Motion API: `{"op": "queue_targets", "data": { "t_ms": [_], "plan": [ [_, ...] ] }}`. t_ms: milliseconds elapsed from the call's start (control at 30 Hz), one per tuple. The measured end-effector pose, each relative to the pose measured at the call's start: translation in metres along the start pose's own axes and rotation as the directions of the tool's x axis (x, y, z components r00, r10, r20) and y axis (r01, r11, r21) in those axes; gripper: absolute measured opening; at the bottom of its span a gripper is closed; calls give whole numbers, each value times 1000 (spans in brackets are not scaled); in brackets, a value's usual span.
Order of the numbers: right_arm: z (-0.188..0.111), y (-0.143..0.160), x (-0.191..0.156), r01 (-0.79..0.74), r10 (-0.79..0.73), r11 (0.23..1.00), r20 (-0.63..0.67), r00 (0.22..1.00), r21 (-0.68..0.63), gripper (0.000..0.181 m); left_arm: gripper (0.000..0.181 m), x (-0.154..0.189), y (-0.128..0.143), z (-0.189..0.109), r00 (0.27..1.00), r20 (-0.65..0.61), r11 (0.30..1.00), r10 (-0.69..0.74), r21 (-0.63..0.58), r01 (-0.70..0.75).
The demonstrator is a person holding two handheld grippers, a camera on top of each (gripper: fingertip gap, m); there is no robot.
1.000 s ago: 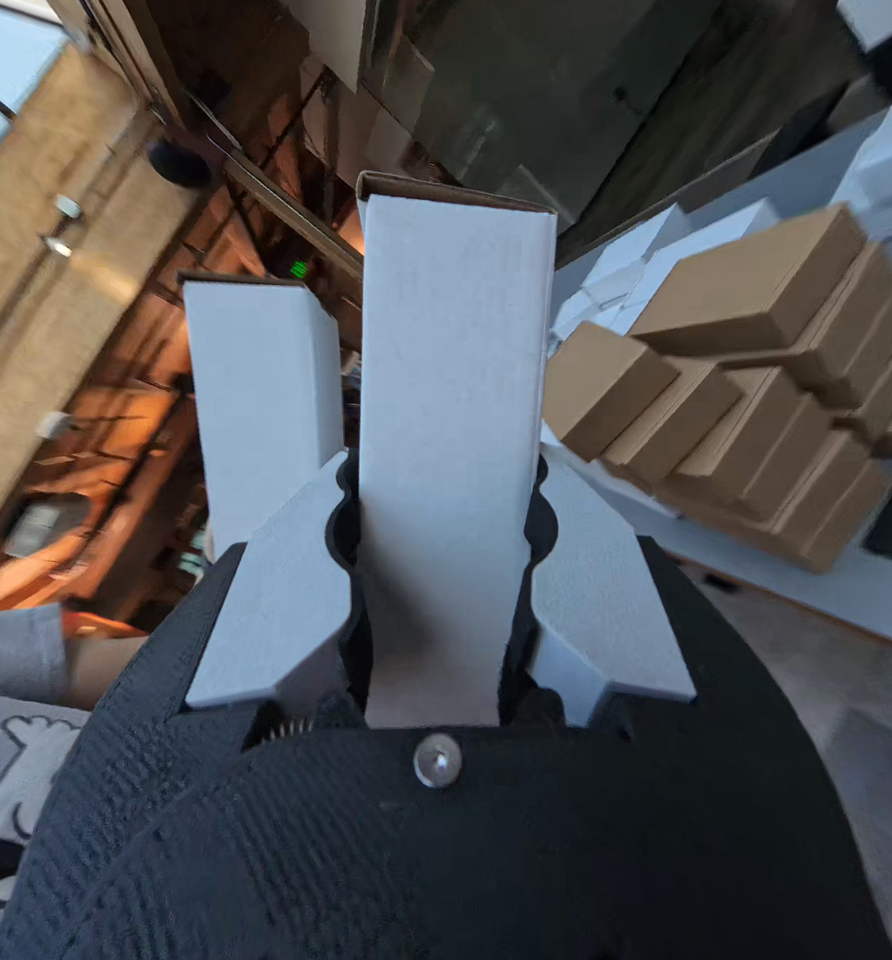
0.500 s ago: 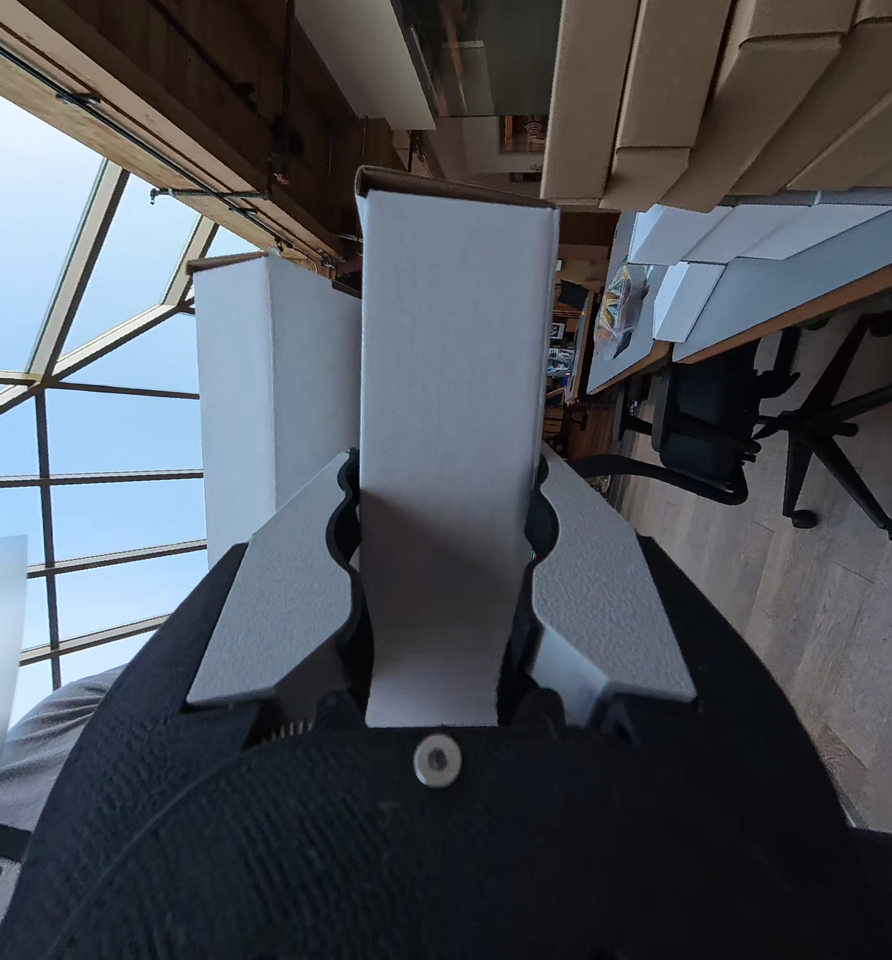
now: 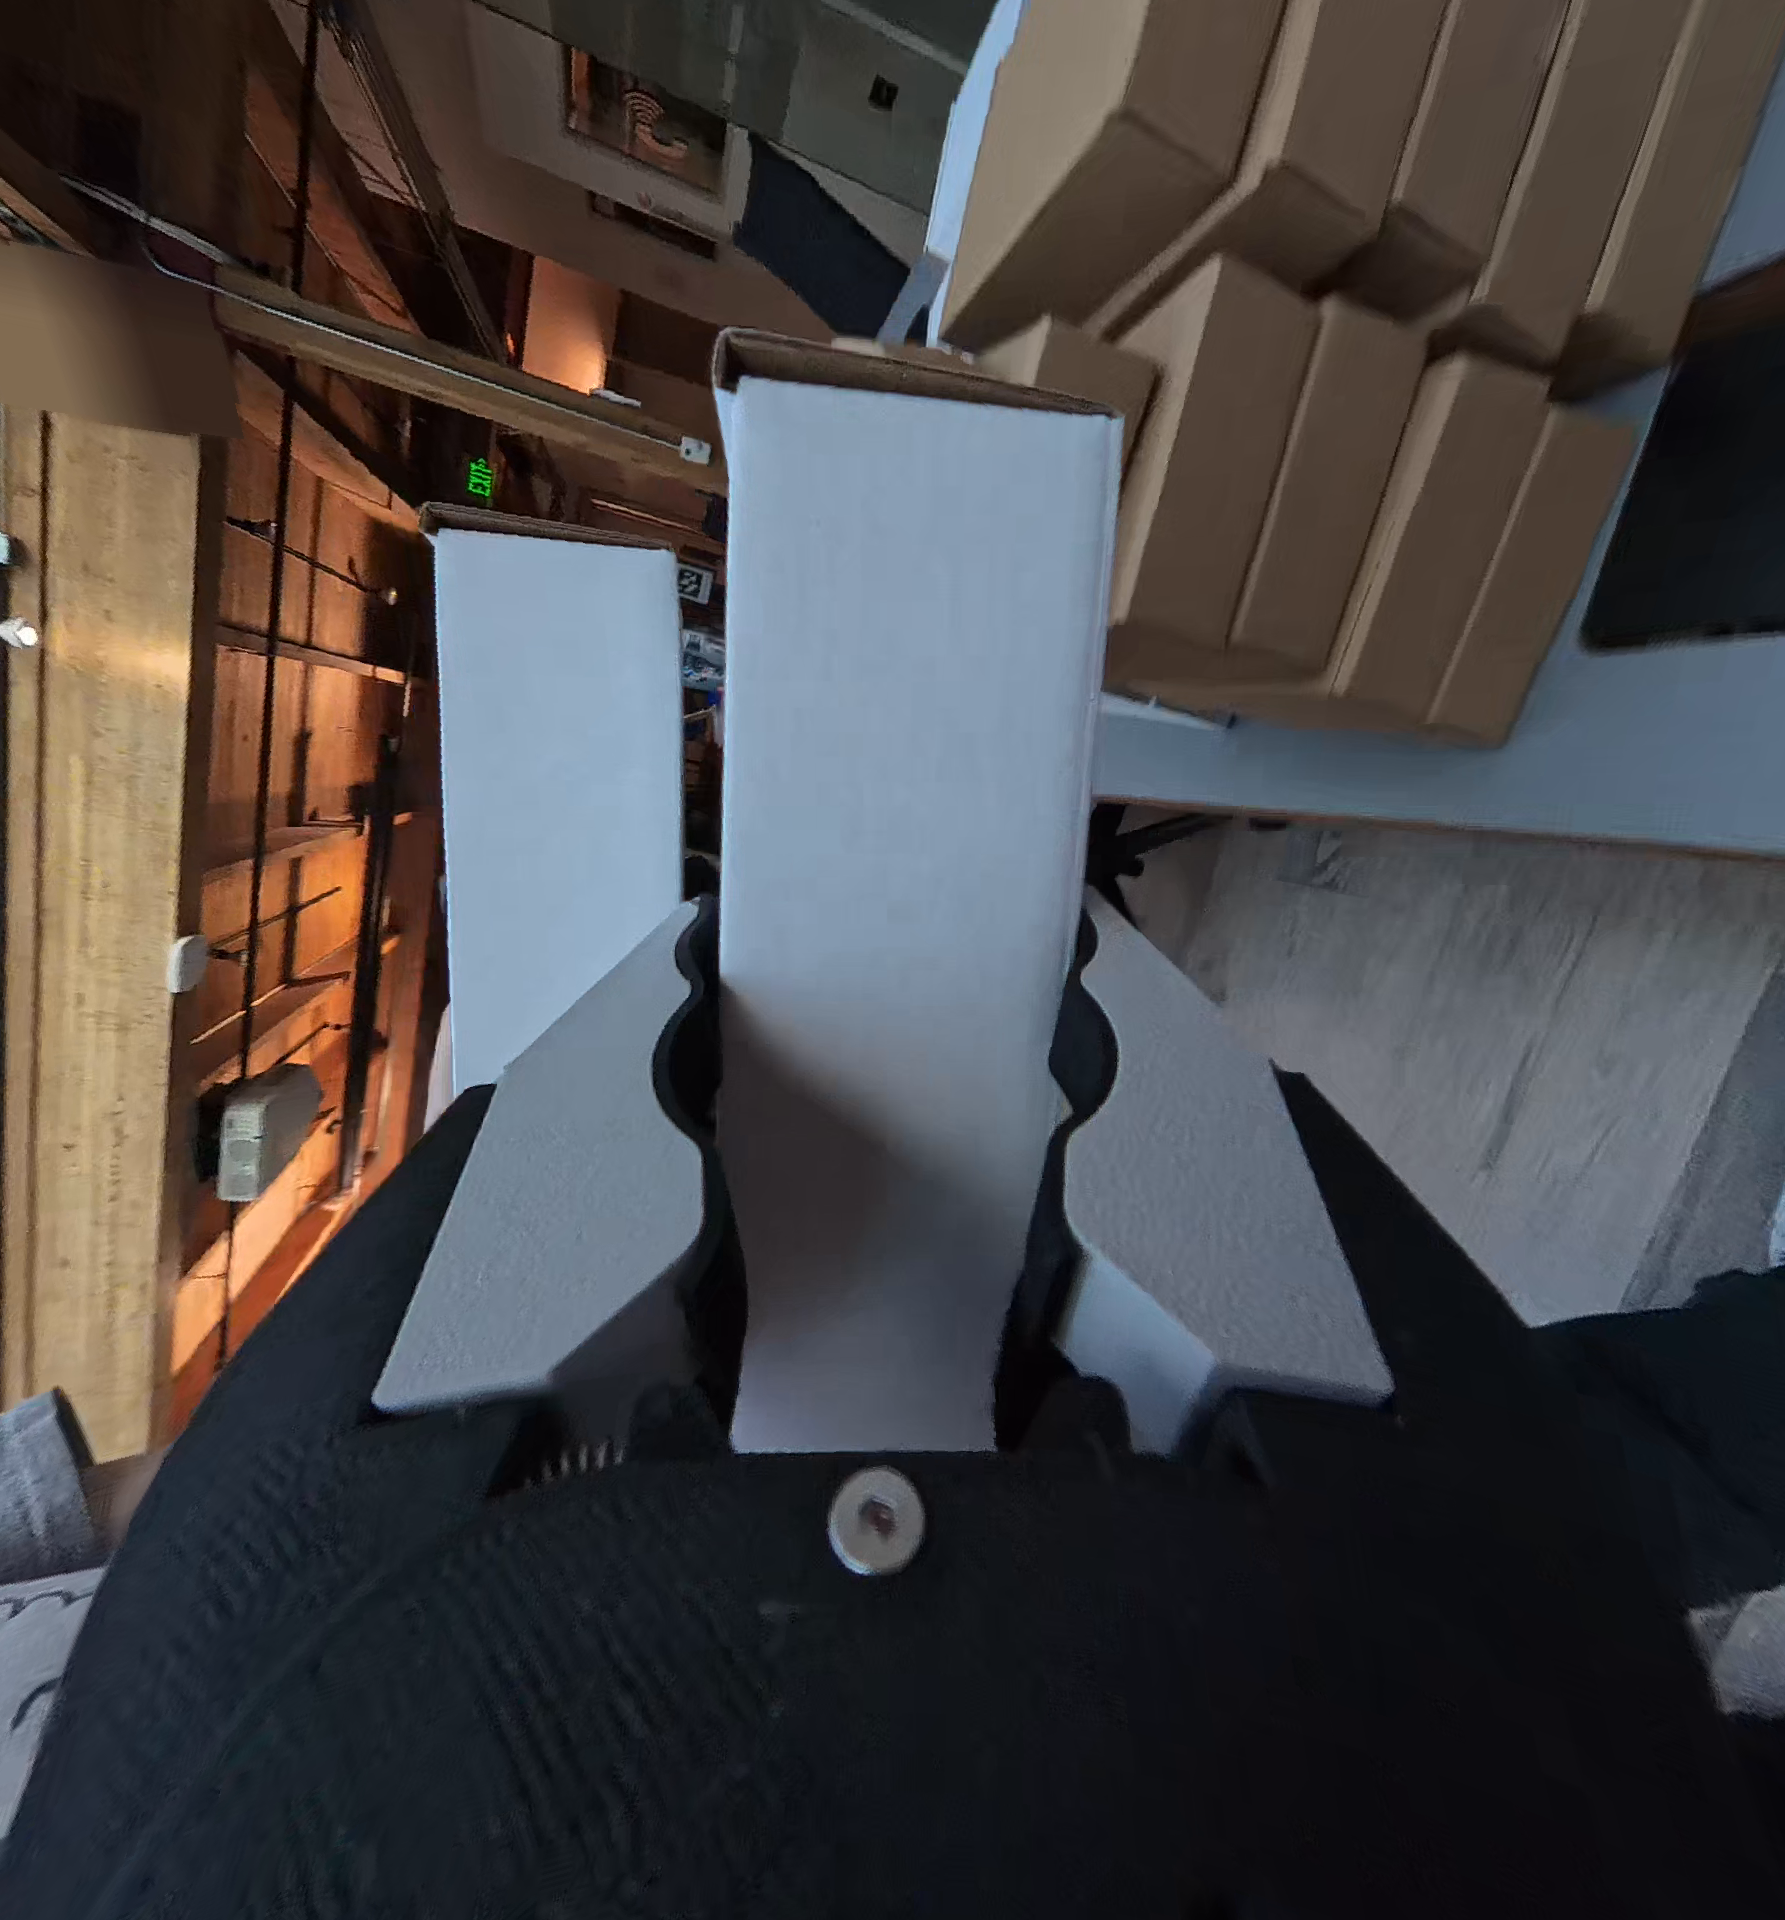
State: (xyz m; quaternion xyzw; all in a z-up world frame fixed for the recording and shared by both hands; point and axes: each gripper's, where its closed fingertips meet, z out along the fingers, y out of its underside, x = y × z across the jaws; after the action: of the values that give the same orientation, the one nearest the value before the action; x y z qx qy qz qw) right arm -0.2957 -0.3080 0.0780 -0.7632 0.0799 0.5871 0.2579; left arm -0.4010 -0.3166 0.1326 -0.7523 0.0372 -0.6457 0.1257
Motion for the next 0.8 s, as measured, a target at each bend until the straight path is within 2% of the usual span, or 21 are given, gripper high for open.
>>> {"op": "queue_targets", "data": {
  "t_ms": [100, 167, 200, 267, 333, 433, 500, 567, 700, 800],
  "plan": [
    [5, -61, -13, 96, -96, 994, -7, 995, 52, 63, 64, 2, -53, -9, 995, 52, 996, 80, 30, -82],
    [10, -106, -29, 148, -151, 983, 24, 988, 112, 64, 64, -8, -93, -15, 963, 183, 978, 197, 26, -205],
    [17, -125, -31, 171, -172, 977, -3, 985, 129, 63, 64, -11, -115, -17, 938, 246, 965, 245, 27, -259],
    [41, -145, -33, 223, -220, 971, -46, 974, 82, 64, 64, -8, -150, -12, 903, 297, 944, 310, 14, -329],
    [67, -157, -42, 258, -258, 965, -10, 966, 41, 64, 64, 1, -178, -1, 882, 302, 926, 362, -8, -378],
    [87, -187, -45, 223, -229, 970, 49, 972, 91, 64, 64, 18, -218, 5, 815, 346, 867, 465, 10, -498],
    [93, -200, -43, 192, -200, 977, 95, 975, 90, 64, 66, 37, -231, 12, 797, 304, 832, 522, 24, -554],
    [99, -209, -37, 184, -192, 981, 138, 972, 63, 64, 70, 47, -237, 22, 808, 251, 827, 533, 47, -561],
    [94, -234, -19, 174, -189, 980, 174, 967, 94, 64, 71, 24, -237, 44, 822, 299, 860, 485, 5, -510],
    [86, -237, 1, 140, -140, 990, 206, 968, 16, 64, 69, 11, -229, 61, 858, 313, 900, 407, 24, -436]
  ]
}}
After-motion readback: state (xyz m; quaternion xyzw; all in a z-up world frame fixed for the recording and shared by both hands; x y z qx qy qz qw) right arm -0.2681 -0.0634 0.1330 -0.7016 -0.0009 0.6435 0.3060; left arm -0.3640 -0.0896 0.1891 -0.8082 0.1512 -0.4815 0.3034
